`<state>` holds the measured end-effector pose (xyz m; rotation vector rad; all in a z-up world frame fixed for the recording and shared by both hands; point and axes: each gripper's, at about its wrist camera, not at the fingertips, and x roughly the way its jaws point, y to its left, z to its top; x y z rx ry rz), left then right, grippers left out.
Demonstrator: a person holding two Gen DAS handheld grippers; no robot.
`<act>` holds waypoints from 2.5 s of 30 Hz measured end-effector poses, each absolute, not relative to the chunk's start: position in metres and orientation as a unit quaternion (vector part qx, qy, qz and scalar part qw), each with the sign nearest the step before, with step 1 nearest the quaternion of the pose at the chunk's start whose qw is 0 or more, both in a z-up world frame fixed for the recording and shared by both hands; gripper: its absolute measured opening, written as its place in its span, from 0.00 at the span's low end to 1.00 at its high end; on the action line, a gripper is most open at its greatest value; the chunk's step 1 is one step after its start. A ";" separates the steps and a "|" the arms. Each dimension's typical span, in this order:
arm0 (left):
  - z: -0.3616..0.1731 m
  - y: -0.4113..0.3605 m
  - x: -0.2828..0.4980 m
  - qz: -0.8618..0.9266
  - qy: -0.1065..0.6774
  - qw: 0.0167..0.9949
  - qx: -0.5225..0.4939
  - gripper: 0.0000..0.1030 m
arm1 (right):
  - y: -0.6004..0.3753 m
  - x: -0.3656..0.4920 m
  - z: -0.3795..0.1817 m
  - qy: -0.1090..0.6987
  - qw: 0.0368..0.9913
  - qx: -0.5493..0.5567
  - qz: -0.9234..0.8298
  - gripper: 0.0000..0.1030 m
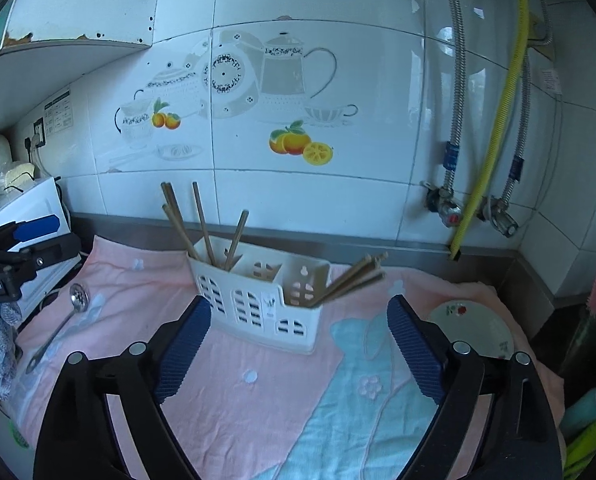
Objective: Organize utensils
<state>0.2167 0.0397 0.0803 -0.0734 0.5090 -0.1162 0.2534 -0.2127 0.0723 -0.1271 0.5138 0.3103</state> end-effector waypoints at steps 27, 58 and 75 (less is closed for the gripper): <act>0.039 0.028 0.129 -0.023 0.246 0.969 -0.019 0.95 | -0.233 0.155 0.044 0.245 0.960 -0.004 0.133 0.91; 0.040 0.024 0.092 -0.009 0.215 0.976 -0.026 0.95 | -0.223 0.127 0.029 0.234 0.964 -0.036 0.119 0.91; 0.039 0.025 0.089 -0.010 0.217 0.976 -0.025 0.95 | -0.220 0.126 0.025 0.237 0.963 -0.037 0.122 0.91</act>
